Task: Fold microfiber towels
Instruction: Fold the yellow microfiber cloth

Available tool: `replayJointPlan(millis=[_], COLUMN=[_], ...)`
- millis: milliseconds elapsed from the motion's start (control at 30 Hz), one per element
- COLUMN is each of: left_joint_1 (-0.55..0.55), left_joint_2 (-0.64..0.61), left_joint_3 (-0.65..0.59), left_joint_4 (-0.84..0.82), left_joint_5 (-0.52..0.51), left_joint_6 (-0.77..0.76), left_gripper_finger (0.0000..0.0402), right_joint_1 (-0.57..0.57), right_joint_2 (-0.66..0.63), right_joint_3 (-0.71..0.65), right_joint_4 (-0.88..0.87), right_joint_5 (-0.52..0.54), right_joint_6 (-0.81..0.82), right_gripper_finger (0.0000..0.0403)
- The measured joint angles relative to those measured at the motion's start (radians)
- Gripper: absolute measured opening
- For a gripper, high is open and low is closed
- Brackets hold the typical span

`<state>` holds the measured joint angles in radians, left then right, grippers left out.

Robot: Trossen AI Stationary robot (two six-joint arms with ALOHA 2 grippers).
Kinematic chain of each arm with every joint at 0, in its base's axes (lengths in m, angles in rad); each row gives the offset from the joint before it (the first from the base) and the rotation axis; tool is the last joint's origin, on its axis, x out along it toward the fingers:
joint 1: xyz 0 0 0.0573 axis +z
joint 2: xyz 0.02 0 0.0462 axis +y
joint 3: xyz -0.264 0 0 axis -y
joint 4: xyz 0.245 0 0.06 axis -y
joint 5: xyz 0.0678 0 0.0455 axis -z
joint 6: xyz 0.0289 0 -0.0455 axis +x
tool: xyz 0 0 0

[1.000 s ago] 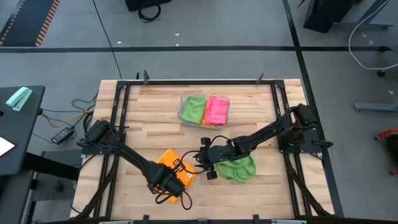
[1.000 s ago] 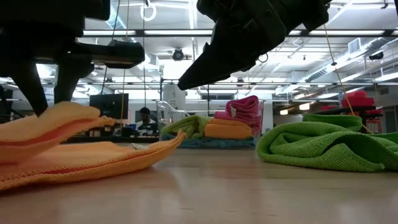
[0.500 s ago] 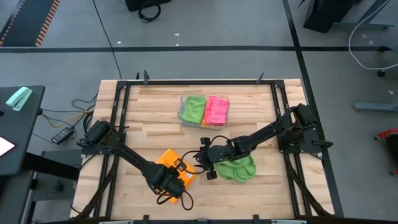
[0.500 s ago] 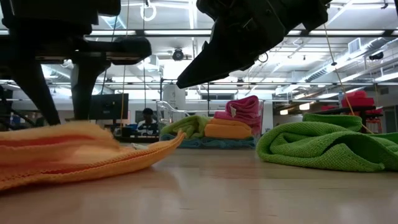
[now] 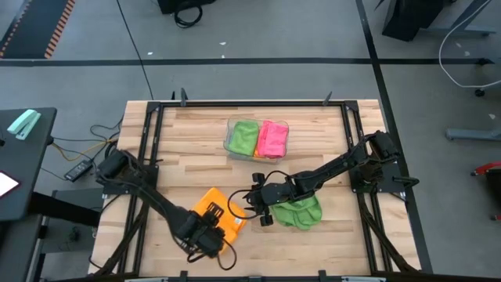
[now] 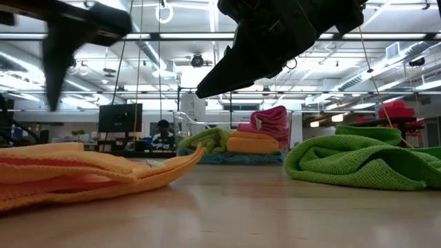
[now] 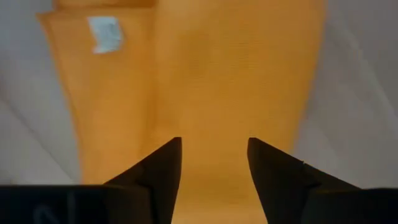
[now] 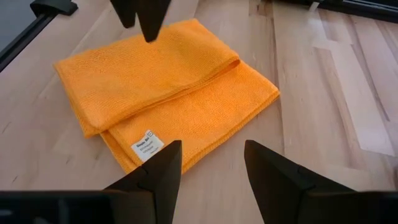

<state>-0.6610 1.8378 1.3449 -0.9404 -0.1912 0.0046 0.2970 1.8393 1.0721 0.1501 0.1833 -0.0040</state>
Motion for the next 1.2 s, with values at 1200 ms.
replayJointPlan(millis=[1200], left_joint_1=[-0.281], left_joint_2=[0.133], left_joint_3=[-0.120], left_joint_4=[0.093], left_joint_5=[-0.326], left_joint_6=[-0.257], left_gripper_finger=[0.0176], right_joint_1=[0.000], right_joint_2=[0.000], right_joint_3=[0.000], right_joint_4=[0.007], right_joint_5=[0.000], right_joint_6=[0.038], right_gripper_finger=[0.0183])
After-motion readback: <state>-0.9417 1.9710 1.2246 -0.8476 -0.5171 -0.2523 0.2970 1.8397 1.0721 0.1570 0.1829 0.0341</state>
